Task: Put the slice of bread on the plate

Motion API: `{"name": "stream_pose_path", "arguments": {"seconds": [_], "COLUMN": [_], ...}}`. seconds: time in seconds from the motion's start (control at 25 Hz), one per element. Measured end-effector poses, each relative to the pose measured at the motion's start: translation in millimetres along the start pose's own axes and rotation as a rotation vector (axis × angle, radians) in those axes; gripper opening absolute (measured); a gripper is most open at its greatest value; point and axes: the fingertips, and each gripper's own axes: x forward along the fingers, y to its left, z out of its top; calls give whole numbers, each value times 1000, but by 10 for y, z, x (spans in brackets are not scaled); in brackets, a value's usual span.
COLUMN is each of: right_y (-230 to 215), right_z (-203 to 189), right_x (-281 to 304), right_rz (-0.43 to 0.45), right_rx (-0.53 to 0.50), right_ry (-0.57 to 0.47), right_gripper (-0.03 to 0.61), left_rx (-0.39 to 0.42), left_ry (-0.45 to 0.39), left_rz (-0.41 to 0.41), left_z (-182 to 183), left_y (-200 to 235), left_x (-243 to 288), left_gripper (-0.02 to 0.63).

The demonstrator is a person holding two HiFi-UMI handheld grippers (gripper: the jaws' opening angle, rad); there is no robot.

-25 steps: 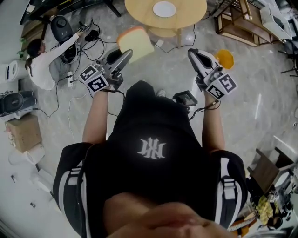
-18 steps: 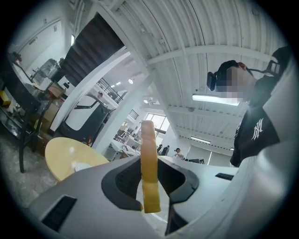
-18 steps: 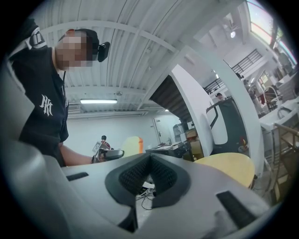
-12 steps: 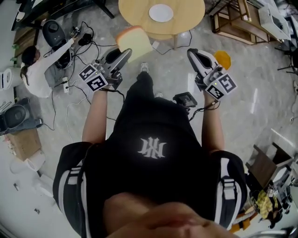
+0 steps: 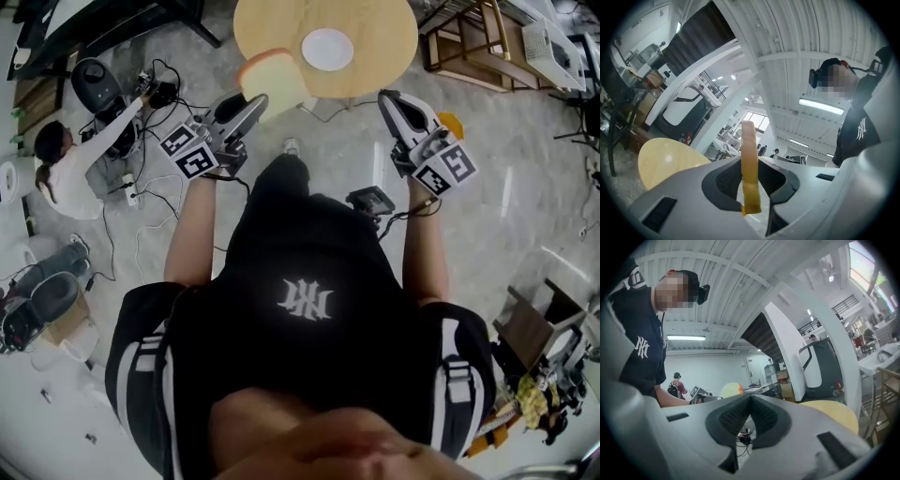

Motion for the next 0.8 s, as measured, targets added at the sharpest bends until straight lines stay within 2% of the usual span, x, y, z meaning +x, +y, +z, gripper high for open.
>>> {"name": "stream_pose_path", "arguments": {"seconds": [0.36,0.8], "right_y": [-468,-929], "right_z": [220,87], "right_x": [529,768], "right_rz": [-93,-201], "right_rx": [12,62], "right_ry": [23,73], "right_gripper": [3,3], "left_rx": [-45,-139], "left_ry": [93,154], "left_rz": [-58,-123], "left_z": [287,182], "left_y": [686,1305], "left_x": [376,756], "left_gripper": [106,106]}}
